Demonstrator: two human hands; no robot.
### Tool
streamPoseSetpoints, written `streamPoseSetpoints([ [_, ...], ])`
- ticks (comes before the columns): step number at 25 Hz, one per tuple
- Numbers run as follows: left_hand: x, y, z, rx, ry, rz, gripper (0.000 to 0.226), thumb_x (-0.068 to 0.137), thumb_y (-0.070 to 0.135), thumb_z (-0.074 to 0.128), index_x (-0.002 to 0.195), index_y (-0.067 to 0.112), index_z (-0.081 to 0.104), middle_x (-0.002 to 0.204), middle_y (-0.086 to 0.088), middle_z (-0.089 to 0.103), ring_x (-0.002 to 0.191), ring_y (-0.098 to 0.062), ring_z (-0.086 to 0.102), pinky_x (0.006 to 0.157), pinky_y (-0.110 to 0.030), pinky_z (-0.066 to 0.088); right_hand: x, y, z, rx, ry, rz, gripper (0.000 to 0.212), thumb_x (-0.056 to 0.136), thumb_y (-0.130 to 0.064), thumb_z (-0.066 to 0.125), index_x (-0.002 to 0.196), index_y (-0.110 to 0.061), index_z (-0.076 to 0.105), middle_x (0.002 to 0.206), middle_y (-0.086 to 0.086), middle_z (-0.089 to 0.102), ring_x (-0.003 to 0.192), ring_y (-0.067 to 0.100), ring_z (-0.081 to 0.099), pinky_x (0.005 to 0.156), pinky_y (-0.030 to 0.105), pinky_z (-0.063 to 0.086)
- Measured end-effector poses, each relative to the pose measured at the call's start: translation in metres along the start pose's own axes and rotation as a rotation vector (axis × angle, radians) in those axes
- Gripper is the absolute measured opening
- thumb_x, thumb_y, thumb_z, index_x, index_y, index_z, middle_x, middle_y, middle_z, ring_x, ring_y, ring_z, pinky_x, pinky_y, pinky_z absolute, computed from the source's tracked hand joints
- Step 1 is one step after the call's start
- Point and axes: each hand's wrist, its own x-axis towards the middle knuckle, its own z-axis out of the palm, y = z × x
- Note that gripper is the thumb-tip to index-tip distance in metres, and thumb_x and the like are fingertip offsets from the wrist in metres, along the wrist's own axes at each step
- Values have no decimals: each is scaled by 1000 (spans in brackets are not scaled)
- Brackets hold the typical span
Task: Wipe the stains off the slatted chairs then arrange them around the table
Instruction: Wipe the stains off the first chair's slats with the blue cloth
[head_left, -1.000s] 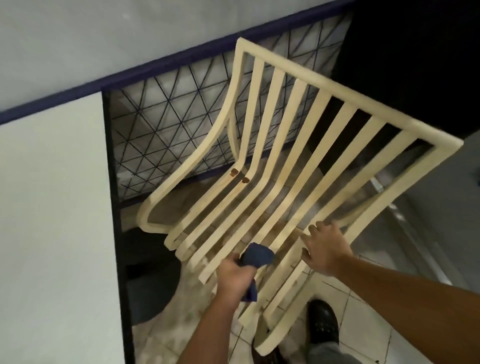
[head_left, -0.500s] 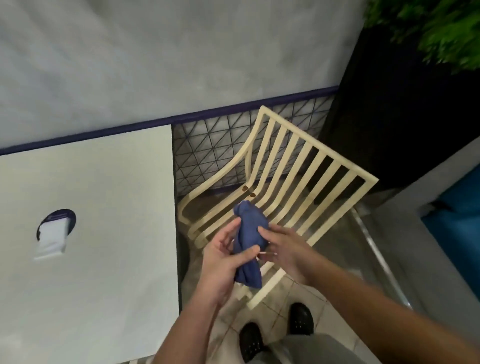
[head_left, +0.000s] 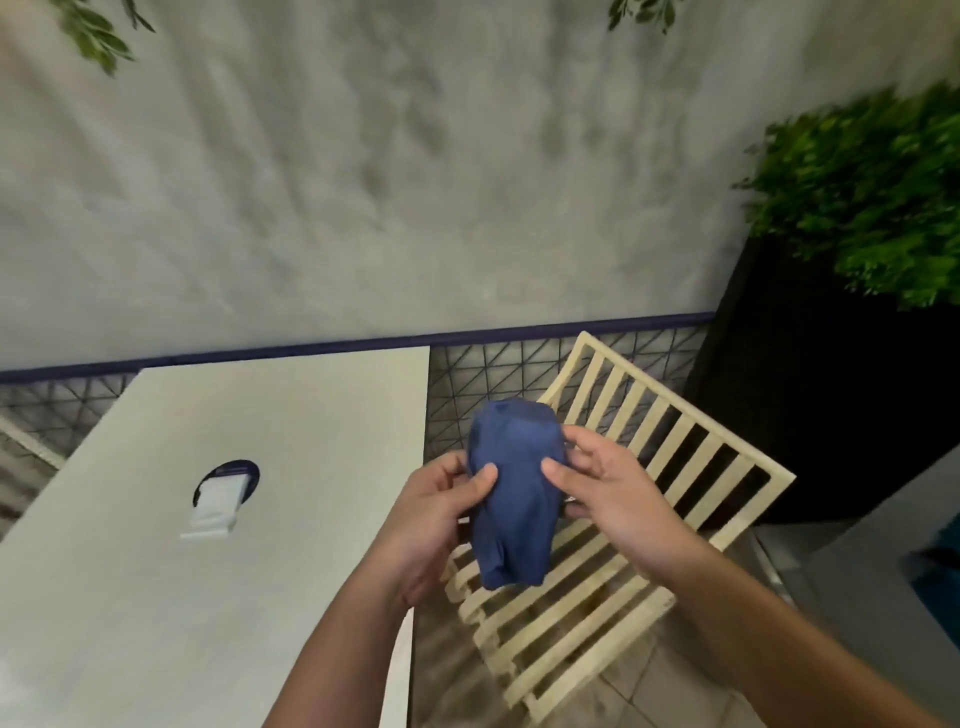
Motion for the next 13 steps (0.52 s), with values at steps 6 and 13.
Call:
streamPoseSetpoints([
  [6,-6,23,1,24,110,108,19,104,20,56,116,15,70,109,-7,77,102,-25,74,78,-33,58,9,-9,13,23,140,-51,30,100,-13,59,122,-34,61,113,-10,75,106,12,72,81,34,62],
  [13,-3,29,3,-54,78,66,28,94,22,70,119,11,69,112,-10,76,103,-26,74,84,-37,60,18,2,11,227,242,47,29,96,-13,66,120,-30,65,122,0,72,116,22,66,100,51,55],
])
